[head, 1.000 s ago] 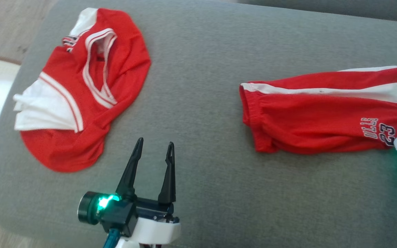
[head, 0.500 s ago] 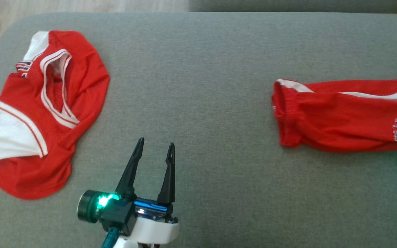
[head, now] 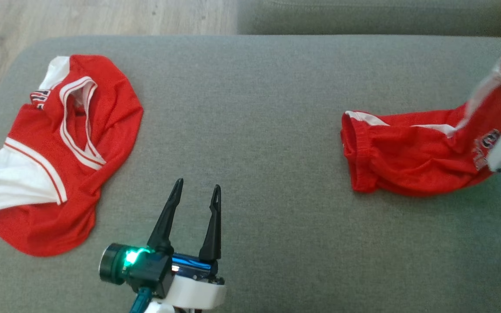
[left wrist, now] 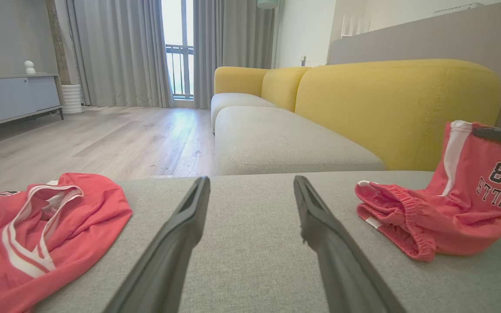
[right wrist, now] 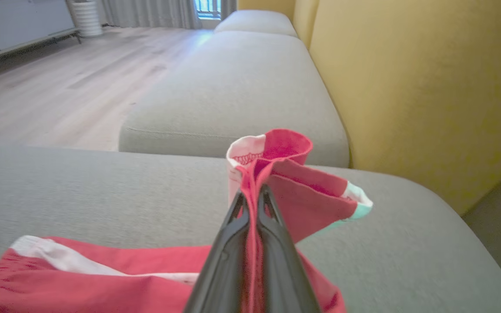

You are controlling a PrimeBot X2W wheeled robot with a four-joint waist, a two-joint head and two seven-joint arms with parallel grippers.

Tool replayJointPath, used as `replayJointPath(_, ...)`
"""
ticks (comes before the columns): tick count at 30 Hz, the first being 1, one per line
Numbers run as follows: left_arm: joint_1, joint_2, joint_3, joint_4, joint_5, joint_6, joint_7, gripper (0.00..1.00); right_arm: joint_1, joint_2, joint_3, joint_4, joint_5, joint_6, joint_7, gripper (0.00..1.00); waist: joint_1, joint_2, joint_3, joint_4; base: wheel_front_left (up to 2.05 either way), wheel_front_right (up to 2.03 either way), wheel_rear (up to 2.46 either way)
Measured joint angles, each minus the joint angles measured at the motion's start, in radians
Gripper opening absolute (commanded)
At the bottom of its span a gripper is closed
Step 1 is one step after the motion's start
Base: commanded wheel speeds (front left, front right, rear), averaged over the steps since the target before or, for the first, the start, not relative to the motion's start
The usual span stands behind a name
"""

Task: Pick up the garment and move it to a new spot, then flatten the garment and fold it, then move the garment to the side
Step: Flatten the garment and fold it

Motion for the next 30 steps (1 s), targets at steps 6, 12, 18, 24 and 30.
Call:
replayJointPath(6, 0.009, 0.0, -0.002, 0.0, -0.008, 0.0, 0.0, 1.0, 0.013, 0.053, 0.103, -0.156, -0.005, 0.0, 0.072, 0.0, 0.0, 0.0, -0.029, 0.023, 0.0, 0.0, 0.0)
replayJointPath(12, 0.039, 0.0, -0.007, 0.0, -0.018, 0.0, 0.0, 1.0, 0.089, 0.128, 0.197, -0.247, -0.013, 0.0, 0.143, 0.0, 0.0, 0.0, -0.035, 0.051, 0.0, 0.0, 0.0)
replayJointPath(18, 0.039, 0.0, -0.02, -0.002, -0.028, 0.001, 0.0, 1.0, 0.165, 0.2, 0.265, -0.237, -0.03, 0.0, 0.157, 0.0, 0.0, 0.0, -0.027, 0.068, 0.0, 0.0, 0.0)
replayJointPath(24, 0.038, 0.0, -0.023, -0.006, -0.038, 0.002, 0.0, 1.0, 0.184, 0.245, 0.287, -0.166, -0.03, 0.0, 0.104, 0.24, 0.0, 0.0, -0.02, 0.069, 0.0, 0.0, 0.0)
replayJointPath(30, 0.037, 0.0, -0.022, -0.007, -0.038, 0.002, 0.0, 1.0, 0.186, 0.285, 0.309, -0.16, 0.009, 0.0, -0.006, 1.0, 0.0001, 0.0, -0.023, 0.065, 0.0, 0.0, 0.0)
